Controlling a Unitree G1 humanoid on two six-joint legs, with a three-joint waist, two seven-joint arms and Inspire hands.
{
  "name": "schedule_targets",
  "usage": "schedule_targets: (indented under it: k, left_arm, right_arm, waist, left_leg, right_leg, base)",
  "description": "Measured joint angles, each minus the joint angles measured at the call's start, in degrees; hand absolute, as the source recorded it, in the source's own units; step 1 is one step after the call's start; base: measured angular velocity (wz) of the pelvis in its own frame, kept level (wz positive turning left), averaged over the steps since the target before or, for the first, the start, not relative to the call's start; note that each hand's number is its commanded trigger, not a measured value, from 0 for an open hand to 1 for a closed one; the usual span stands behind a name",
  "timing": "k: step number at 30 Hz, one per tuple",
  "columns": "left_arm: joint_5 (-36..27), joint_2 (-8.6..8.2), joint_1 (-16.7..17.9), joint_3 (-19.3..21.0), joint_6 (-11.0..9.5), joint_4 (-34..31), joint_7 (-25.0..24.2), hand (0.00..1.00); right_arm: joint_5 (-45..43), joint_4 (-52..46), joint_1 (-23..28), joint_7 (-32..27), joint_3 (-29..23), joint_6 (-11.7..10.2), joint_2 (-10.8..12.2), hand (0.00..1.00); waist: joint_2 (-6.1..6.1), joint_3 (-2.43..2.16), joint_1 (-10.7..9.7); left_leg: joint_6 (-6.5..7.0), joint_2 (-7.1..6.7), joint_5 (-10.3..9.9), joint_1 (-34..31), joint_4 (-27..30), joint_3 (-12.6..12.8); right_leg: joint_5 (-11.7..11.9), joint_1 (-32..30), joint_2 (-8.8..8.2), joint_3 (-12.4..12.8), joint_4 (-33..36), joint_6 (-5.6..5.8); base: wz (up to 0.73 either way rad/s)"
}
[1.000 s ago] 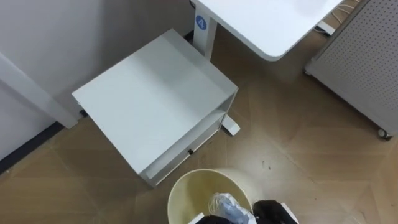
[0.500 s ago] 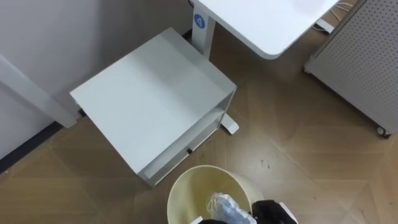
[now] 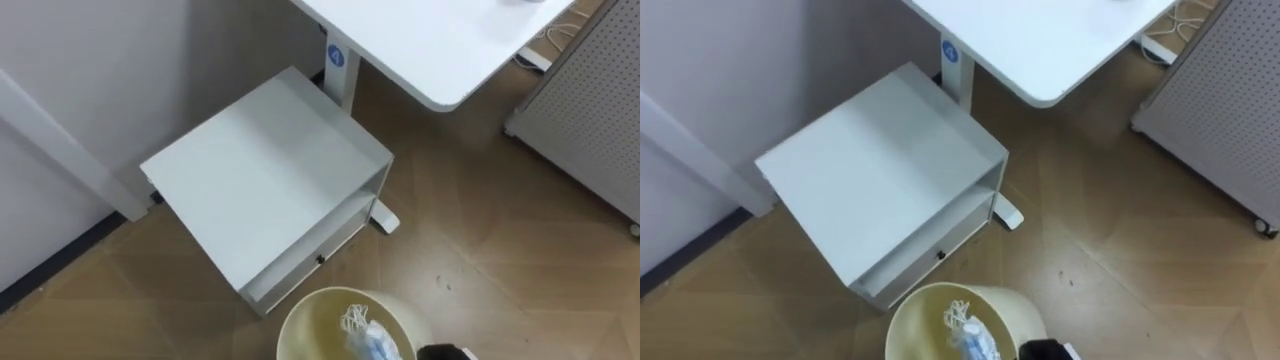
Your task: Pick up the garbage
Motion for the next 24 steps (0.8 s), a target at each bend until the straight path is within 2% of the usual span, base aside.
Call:
schedule_targets:
  k: [3,7,10,11,15,18,24]
  left_arm:
    - [0.0,0.78,1.2,2.5,0.0,-0.6,0.0,0.0]
    - [2.0,2.05,2.6,6.4,-0.1,-2.9,-0.3,0.0]
    - [2.8,3.8,5.7,9.6,-0.2,-8.1,-0.8,0.0]
    - [3.4,4.13,7.4,11.0,-0.2,-10.7,-1.0,0.0]
    - [3.4,5.31,10.7,12.4,-0.1,-17.9,-2.6,0.0]
    - [3.5,5.5,11.7,13.1,-0.1,-20.5,-3.6,0.0]
    - [3.5,5.7,13.8,18.6,1.0,-25.3,-5.3,0.0]
  right_arm:
    - [0.0,0.3,1.7,2.7,-1.7,-0.2,-1.6,1.0]
    - [0.2,0.0,3.1,3.9,-4.7,-0.5,-2.6,1.0]
    - [0.0,-0.1,5.0,4.6,-6.7,-0.7,-3.2,1.0]
    - [-0.2,-0.2,5.8,5.0,-7.4,-0.7,-3.4,1.0]
    - [-0.2,-0.3,7.3,5.6,-8.4,-0.7,-3.7,1.0]
    - [-0.2,-3.2,9.1,6.1,-8.4,-0.6,-4.0,1.0]
    - [-1.0,-7.8,12.8,8.0,-9.1,-0.4,-4.7,1.0]
  waist:
    - [0.2,-0.09,-0.9]
    - [0.35,-0.23,-1.2]
    - [0.65,-0.5,-1.4]
    - [0.93,-0.73,-1.5]
    - [1.08,-0.91,-1.9]
    - [1.06,-0.94,-1.8]
    - [0.91,-0.99,-2.0]
  left_leg:
    - [-0.17,-1.05,0.8,4.4,-3.3,0.1]
    - [-0.51,-1.17,1.3,9.4,-6.4,-0.2]
    - [-0.82,-1.12,1.5,12.9,-8.5,-0.5]
    - [-0.95,-1.13,1.6,14.1,-9.3,-0.6]
    - [-1.12,-1.71,1.7,18.3,-10.0,-0.6]
    - [-1.12,-1.78,1.7,20.8,-10.0,-0.6]
    - [-1.33,-2.09,1.6,27.6,-12.0,-2.5]
  right_leg:
    - [-0.3,3.8,-0.78,-0.4,-1.4,0.21]
    - [-0.3,9.2,-0.43,-1.2,-4.4,0.3]
    - [-0.3,13.0,0.09,-1.6,-6.3,0.38]
    - [-0.3,14.2,0.24,-1.8,-7.0,0.41]
    - [-1.6,17.9,0.29,-1.8,-7.2,0.54]
    - [-2.3,19.8,0.26,-1.9,-7.0,0.28]
    - [-3.2,23.9,0.93,-0.9,-7.4,-0.46]
  base:
    - [0.07]
    - [0.08]
    - [0.04]
    - [0.0]
    - [-0.03]
    - [-0.23]
    - [-0.36]
